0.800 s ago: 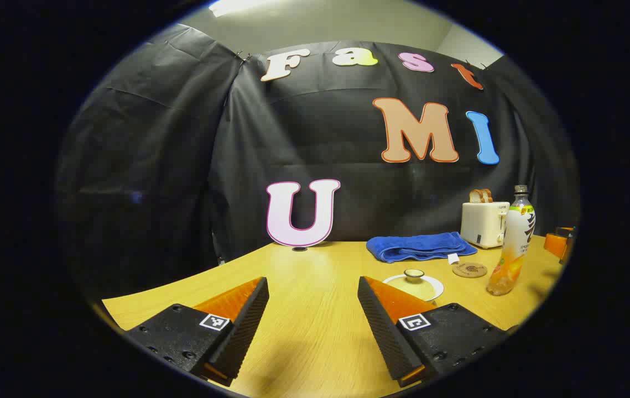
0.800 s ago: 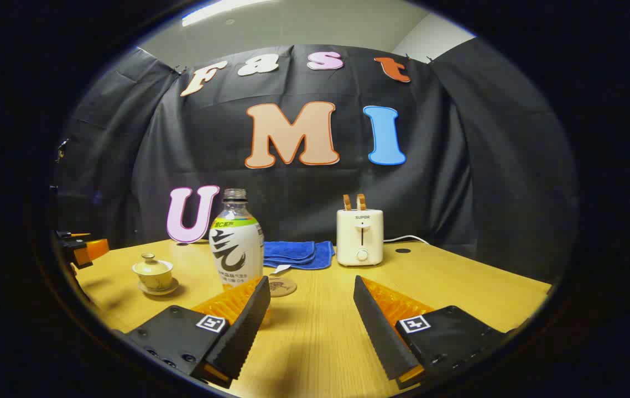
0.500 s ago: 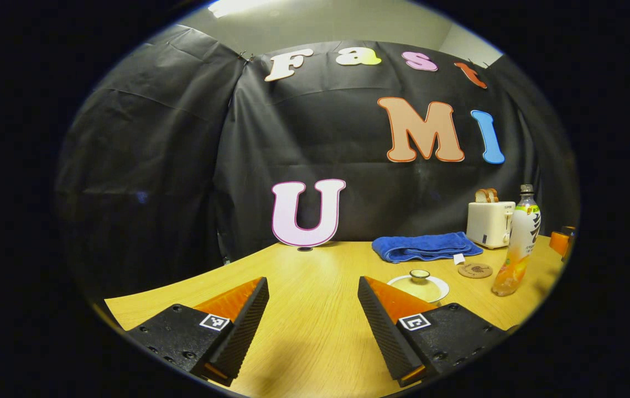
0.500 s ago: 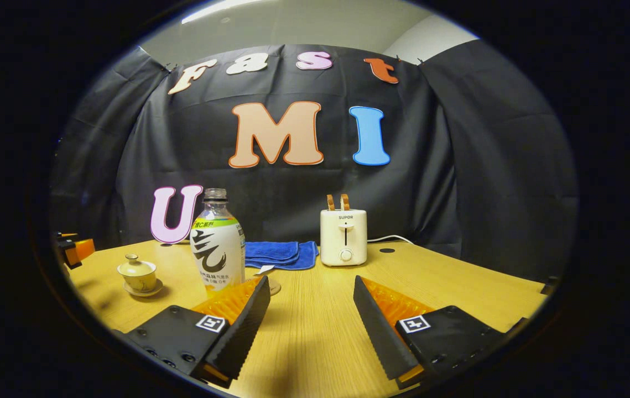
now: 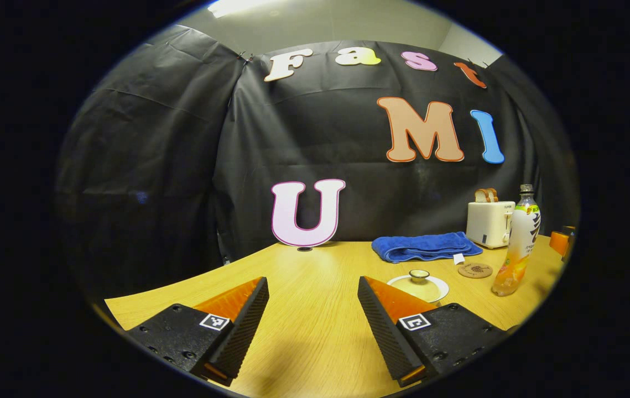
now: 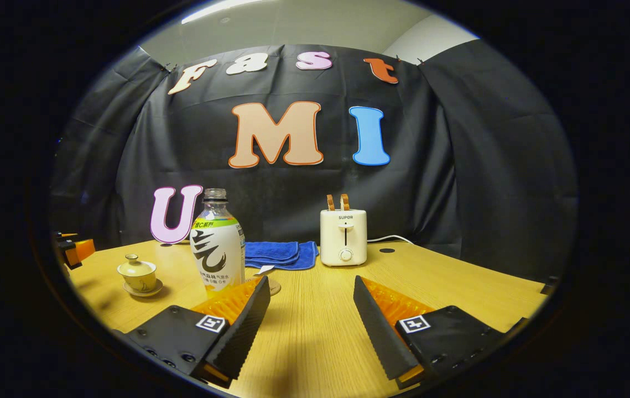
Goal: Open the teacup lid with one hand, grasp the water bottle and pour water into the teacup with the other hand; after pouring, place the water bottle on the coaster and then close the teacup lid.
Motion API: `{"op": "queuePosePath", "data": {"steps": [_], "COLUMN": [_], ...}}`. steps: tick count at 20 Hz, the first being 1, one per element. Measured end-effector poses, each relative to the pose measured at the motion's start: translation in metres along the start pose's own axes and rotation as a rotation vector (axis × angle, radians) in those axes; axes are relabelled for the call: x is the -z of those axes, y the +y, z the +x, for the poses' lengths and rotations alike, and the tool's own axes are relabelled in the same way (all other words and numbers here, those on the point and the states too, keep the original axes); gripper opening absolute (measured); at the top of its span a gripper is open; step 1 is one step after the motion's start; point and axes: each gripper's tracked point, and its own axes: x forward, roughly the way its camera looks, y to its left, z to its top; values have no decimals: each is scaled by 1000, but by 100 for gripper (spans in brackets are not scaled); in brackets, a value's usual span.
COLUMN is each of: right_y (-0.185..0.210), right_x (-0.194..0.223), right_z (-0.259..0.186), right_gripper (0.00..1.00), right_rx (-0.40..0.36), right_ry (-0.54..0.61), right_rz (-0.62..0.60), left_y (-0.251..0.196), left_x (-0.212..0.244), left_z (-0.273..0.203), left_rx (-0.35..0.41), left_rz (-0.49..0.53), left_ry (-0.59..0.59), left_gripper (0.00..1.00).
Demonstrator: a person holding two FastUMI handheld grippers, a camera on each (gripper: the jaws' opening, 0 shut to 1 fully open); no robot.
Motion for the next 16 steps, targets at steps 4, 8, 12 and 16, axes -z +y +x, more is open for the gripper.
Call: {"op": "queuePosePath", "data": {"steps": [4,8,12,16], "right_y": [0,-1,2,3], "right_x": [0,0,0,1], "right_z": [1,1,1,2], "right_gripper": [96,96,96,96], "right_rx": [0,-1,-11,-22], "right_ry": [0,0,1,2], "right_rz": [0,0,1,2], "left_y": [-2,-15,-36,-55], "left_x": [0,0,-1,0], "left_z": [0,-1,1,7], "left_rx": [13,81,193,278], "left_rz": [3,-3,-2,-9], "left_ry": [-1,-5,-7,-8], "left_gripper": [95,94,94,94]}}
